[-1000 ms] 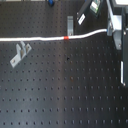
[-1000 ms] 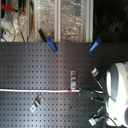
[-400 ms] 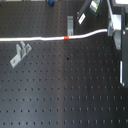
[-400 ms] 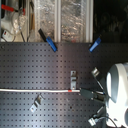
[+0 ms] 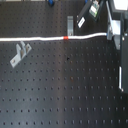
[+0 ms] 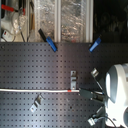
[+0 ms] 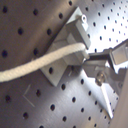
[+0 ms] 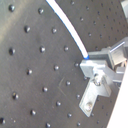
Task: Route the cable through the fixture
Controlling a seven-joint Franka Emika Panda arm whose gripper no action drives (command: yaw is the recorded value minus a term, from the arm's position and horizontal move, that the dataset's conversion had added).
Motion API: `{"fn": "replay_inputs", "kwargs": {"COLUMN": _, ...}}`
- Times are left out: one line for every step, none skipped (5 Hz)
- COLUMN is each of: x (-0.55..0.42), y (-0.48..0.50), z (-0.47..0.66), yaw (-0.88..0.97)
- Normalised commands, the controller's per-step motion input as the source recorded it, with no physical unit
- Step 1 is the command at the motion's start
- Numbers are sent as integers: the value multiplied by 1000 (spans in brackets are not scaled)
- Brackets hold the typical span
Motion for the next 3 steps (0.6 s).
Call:
{"fn": "replay_inputs", "kwargs": {"x": 0, "y": 2, "z": 134, "yaw": -300}}
{"fn": "replay_inputs", "kwargs": {"x": 0, "y": 14, "z": 5, "yaw": 0}}
{"fn": "replay_inputs", "kwargs": {"x": 0, "y": 1, "z": 37, "yaw": 0}}
